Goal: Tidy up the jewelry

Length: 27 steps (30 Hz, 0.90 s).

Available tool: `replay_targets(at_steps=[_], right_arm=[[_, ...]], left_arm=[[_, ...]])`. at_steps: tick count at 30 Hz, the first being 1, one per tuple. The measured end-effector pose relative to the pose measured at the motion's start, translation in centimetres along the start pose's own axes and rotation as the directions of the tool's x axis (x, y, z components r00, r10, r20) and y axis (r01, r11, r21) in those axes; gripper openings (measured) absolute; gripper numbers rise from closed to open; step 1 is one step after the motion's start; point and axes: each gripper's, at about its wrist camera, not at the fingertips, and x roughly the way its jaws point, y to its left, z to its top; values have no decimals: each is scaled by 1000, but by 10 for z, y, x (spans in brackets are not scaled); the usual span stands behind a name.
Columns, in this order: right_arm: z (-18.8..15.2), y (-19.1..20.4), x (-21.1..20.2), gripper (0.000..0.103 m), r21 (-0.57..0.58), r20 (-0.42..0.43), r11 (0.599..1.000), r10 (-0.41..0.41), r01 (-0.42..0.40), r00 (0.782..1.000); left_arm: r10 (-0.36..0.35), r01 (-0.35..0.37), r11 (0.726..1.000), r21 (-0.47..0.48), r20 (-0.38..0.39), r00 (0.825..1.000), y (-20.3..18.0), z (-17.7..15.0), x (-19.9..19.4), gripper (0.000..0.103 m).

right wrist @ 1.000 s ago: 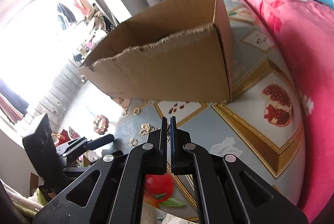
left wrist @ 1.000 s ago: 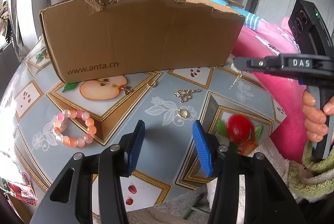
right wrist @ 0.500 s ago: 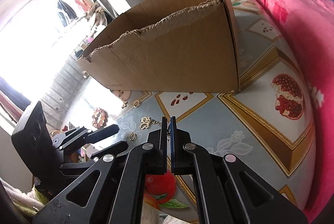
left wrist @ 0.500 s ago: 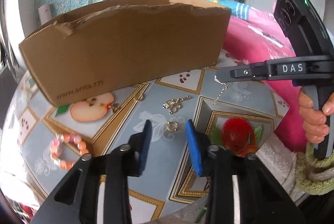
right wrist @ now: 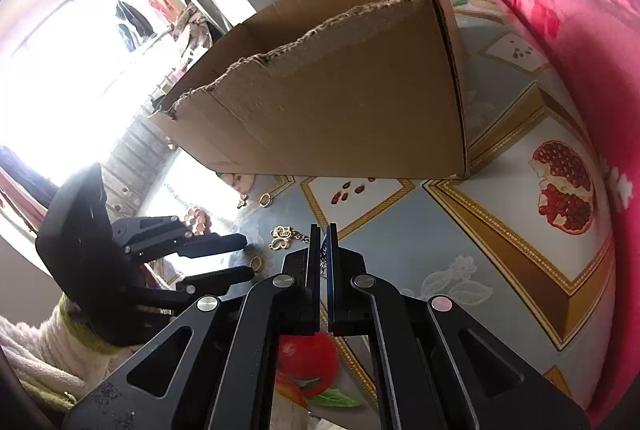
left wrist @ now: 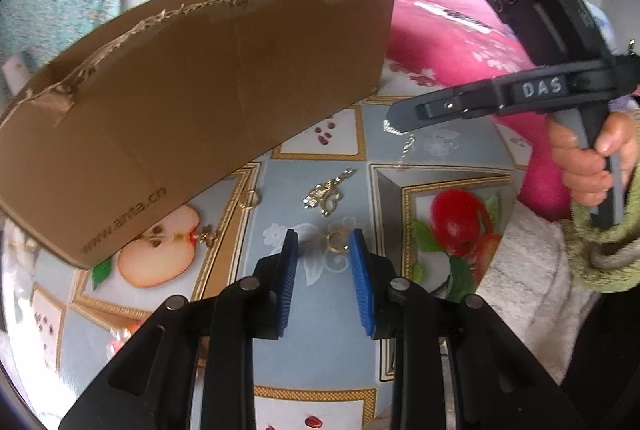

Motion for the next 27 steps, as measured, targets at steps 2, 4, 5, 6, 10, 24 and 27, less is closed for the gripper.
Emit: replay_targets(at_steps=[2, 4, 5, 6, 10, 24, 27], right_arm=[[0, -2, 1, 1, 4, -3, 1000, 4, -4, 1000], [1, -3, 2, 1, 5, -8, 1000, 7, -7, 1000], [1, -4, 2, 1, 5, -9, 1000, 8, -8, 1000], [2, -5, 3, 1, 6, -10, 1000, 10, -9, 1000], [4, -7, 3, 1, 7, -10, 1000, 16, -16, 1000], [5, -12, 6, 1, 10, -13, 1000, 29, -28, 1000], [6, -12, 6, 1, 8, -11, 1000, 30, -30, 999]], left_arm=[[-43, 43, 999, 9, -4, 999, 3, 2, -1, 26], [-85, 85, 996, 25, -15, 996, 4, 6, 0, 26], [-93, 94, 995, 34, -21, 995, 4, 6, 1, 26], [-92, 94, 994, 54, -38, 995, 3, 7, 3, 26], [-85, 91, 991, 102, -59, 995, -3, 7, 4, 26], [-94, 105, 982, 158, -77, 993, 0, 10, 6, 10], [-93, 103, 982, 156, -71, 993, -2, 9, 6, 10]])
